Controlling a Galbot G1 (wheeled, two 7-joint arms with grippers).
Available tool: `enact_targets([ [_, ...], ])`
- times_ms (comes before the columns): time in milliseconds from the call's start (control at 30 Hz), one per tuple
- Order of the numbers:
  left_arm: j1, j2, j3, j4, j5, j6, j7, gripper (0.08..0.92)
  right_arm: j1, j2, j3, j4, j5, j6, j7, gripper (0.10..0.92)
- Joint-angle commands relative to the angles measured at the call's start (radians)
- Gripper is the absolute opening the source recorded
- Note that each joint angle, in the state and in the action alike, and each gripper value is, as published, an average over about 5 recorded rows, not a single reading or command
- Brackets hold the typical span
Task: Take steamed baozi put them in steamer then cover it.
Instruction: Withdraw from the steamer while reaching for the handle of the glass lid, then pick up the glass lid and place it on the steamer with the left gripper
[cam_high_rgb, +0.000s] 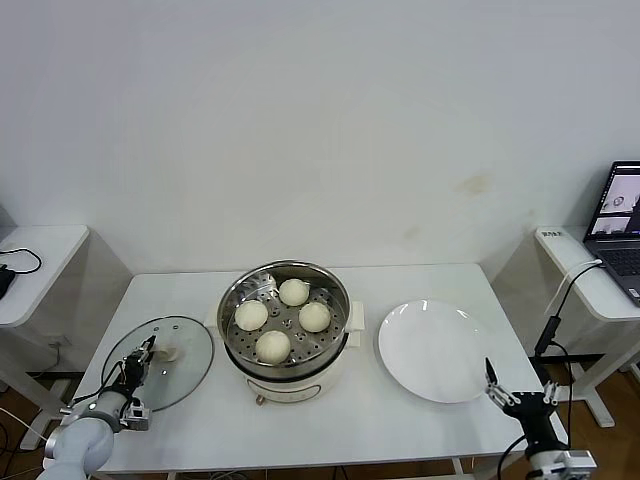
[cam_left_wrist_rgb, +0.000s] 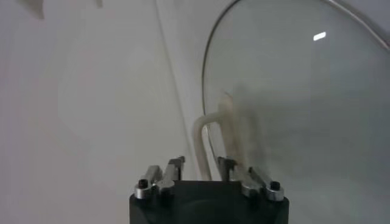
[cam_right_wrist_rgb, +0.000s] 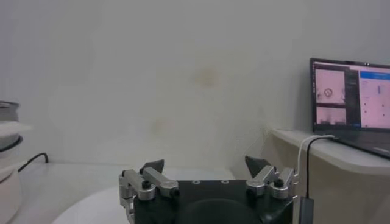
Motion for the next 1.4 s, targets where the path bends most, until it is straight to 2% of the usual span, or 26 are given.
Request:
enact_targets([
  [33, -0.003, 0.000, 0.001, 0.018, -0.032, -0.001, -0.005, 0.264, -0.002, 0.004, -0.004, -0.001, -0.009, 0.002, 0.000, 0.823],
  [167, 0.004, -0.007, -0.001, 0.019, -0.058, 0.001, -0.027, 0.181, -0.004, 0.006, -0.006, 0.000, -0.013, 0.003, 0.000, 0.823],
  [433, 0.037, -0.051, -0.035, 0.011, -0.093, -0.001, -0.149, 0.175, -0.004, 0.011, -0.010, -0.001, -0.021, 0.006, 0.000, 0.823],
  [600, 0.089, -0.091, -0.087, -0.074, -0.084, -0.005, -0.216, 0.167, -0.004, 0.012, -0.015, -0.002, -0.025, 0.009, 0.000, 0.823],
  [833, 0.166, -0.129, -0.158, -0.205, -0.083, 0.003, -0.243, 0.144, -0.003, 0.012, -0.023, -0.003, -0.032, 0.012, -0.001, 0.823],
  [1067, 0.276, -0.117, -0.217, -0.366, -0.107, 0.052, -0.179, 0.139, 0.000, 0.007, -0.026, -0.001, -0.041, 0.016, -0.004, 0.823],
  [1400, 0.390, -0.062, -0.296, -0.652, -0.174, 0.198, 0.059, 0.139, 0.000, 0.003, -0.042, 0.006, -0.059, 0.019, -0.010, 0.823],
])
